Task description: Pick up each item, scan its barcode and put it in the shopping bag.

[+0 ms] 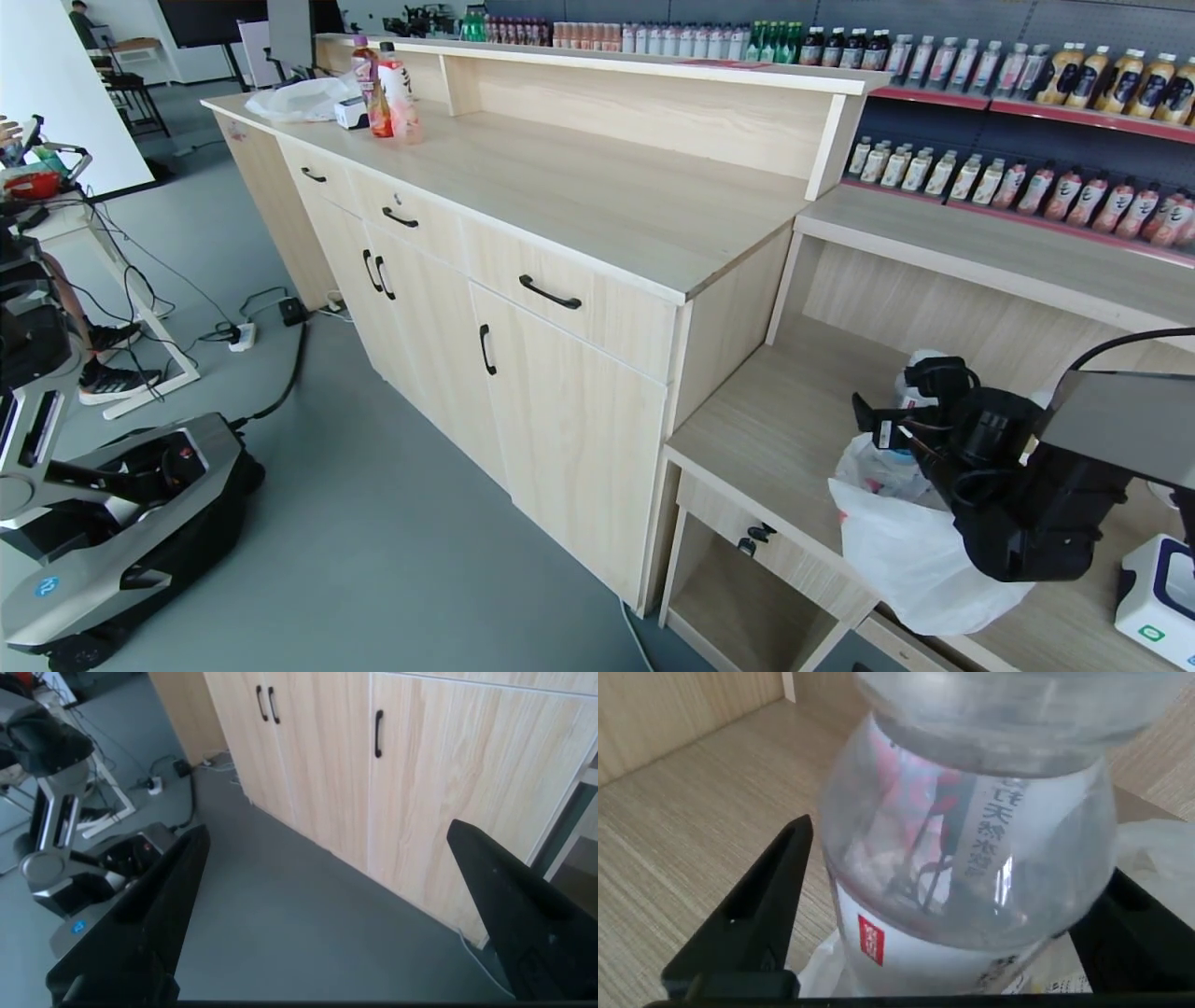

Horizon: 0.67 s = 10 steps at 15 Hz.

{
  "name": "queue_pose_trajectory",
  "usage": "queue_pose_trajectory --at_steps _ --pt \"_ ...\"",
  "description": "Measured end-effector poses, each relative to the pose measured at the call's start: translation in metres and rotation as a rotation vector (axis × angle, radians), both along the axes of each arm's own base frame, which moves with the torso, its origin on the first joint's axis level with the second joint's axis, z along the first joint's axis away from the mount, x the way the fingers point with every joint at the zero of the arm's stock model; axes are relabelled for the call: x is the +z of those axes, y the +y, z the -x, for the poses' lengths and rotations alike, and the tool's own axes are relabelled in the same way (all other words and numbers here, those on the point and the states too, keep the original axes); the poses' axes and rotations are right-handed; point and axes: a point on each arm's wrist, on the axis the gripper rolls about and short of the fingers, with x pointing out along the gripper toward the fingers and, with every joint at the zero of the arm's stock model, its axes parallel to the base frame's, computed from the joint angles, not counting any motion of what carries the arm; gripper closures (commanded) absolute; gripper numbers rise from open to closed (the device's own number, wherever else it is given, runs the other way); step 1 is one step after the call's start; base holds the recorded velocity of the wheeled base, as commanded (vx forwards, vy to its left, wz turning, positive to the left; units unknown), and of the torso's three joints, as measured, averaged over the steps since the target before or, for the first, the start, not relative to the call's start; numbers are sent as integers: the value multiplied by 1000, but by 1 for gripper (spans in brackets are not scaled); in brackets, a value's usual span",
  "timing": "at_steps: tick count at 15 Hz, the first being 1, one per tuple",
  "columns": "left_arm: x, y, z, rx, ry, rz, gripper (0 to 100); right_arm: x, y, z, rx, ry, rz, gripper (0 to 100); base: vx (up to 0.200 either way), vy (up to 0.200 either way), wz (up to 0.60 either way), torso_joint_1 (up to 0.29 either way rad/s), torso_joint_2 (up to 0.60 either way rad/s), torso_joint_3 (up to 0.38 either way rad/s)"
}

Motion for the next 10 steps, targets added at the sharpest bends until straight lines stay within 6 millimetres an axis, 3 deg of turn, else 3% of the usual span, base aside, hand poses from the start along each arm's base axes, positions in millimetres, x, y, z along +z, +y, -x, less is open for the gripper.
queue_pose_trajectory --at_steps 5,10 --pt "0 0 0 0 0 0 0 35 3 14 62 -66 -16 0 0 0 0 0 0 0" --pt "0 0 0 0 0 0 0 93 4 55 107 -107 41 0 0 0 0 0 0 0"
